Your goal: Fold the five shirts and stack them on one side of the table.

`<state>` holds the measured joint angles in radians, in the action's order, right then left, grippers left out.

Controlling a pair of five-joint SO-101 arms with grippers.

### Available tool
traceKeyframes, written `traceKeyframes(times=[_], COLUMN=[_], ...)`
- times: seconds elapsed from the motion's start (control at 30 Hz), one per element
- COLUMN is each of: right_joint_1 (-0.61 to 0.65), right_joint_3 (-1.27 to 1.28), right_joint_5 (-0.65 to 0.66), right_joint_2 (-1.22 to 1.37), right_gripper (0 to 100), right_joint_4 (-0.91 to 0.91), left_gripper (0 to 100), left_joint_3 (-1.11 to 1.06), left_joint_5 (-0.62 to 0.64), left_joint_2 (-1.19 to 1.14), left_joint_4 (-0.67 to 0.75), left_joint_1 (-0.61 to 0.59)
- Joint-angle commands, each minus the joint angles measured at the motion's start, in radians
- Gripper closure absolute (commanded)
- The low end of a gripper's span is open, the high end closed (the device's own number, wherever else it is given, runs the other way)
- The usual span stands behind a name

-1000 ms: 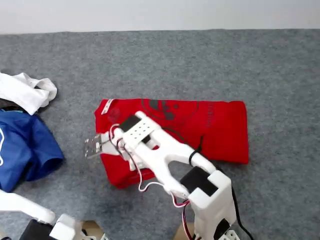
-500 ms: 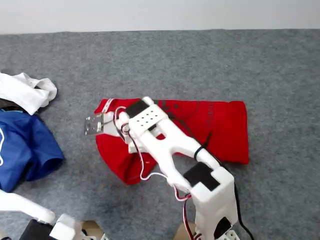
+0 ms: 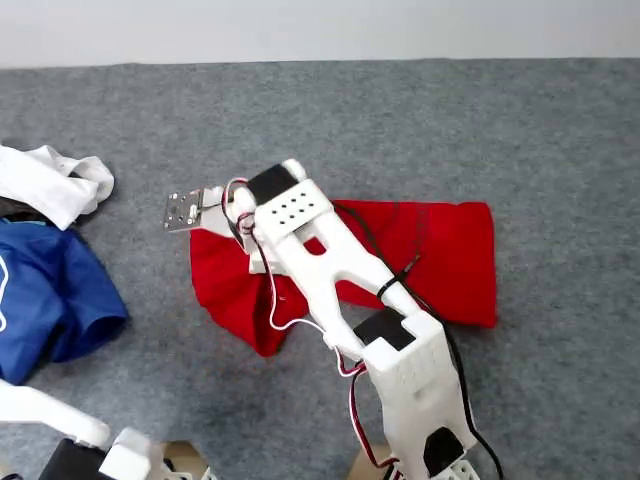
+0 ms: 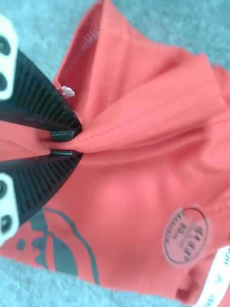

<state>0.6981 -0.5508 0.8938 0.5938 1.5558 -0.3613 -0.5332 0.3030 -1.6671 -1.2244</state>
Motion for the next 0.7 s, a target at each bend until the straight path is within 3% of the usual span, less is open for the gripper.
traceKeyframes(times=[0.0, 0.3, 0.67], right_joint_1=[0.048, 0.179, 0.182], right_joint_3=[-0.068, -0.068, -0.080], right_joint_5=[-0.008, -0.014, -0.011], right_joint_2=[-0.028, -0.079, -0.120], right_gripper=[98.5, 98.5, 98.5], right_joint_4=[0.091, 0.200, 0.226], left_gripper=[95, 95, 95], left_joint_3=[0.004, 0.004, 0.004], left_joint_5=[-0.002, -0.002, -0.003], left_joint_2=[0.034, 0.034, 0.034], left_joint_4=[0.014, 0.014, 0.008], left_joint_1=[-0.003, -0.002, -0.003])
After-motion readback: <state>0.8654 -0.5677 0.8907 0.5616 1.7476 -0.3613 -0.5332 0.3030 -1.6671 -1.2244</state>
